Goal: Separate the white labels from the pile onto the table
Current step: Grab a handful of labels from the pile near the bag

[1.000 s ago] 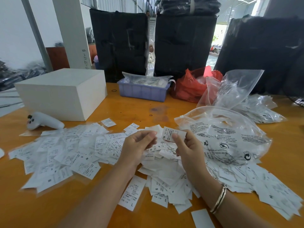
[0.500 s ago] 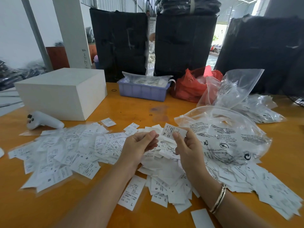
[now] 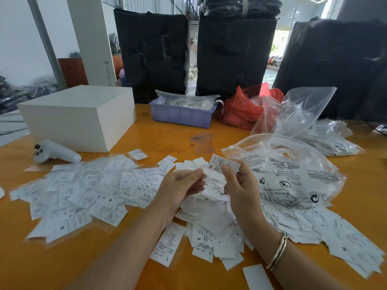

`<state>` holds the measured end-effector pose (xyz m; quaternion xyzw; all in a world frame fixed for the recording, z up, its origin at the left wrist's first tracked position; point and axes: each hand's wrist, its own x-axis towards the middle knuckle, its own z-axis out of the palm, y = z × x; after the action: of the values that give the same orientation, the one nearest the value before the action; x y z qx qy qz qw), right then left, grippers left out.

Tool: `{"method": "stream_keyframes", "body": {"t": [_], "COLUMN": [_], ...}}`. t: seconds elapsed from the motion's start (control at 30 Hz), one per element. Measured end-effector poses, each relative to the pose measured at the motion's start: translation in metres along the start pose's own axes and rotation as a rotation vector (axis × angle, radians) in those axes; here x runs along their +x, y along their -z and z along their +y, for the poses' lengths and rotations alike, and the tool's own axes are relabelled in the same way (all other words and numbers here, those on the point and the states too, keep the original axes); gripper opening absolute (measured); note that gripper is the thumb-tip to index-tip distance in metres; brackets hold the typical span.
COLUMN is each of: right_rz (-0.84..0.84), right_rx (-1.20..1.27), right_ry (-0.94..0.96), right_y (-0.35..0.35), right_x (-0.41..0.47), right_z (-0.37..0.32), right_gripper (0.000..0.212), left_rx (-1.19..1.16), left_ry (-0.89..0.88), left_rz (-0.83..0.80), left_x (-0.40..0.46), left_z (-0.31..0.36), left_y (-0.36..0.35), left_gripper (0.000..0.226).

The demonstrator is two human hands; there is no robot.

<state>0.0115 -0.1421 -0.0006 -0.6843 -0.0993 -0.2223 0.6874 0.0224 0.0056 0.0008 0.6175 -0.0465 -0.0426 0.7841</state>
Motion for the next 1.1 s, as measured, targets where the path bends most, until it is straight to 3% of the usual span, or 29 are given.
{"method": "stream_keyframes", "body": {"t": [0.63, 0.8, 1.1], "right_rz": [-0.086, -0.126, -0.231], "right_rx": [-0.255, -0.311, -0.249], "right_ry": [0.072, 0.015, -0.061], "right_y": [0.004, 0.006, 0.004], "right_x": [0.0, 0.002, 0.001], "right_z": [0.011, 0.015, 0.013], "right_gripper": [0.013, 0.013, 0.007], "left_rx": [0.012, 0.078, 0.184], "left_ry": [-0.01, -0.048, -0.025], "left_rz": [0.059, 0.094, 0.043], "left_x": [0.003, 0.002, 0.003], "left_z": [-0.002, -0.002, -0.003], "left_y": [0.003, 0.004, 0.003], "left_gripper": [0.032, 0.014, 0.003]}}
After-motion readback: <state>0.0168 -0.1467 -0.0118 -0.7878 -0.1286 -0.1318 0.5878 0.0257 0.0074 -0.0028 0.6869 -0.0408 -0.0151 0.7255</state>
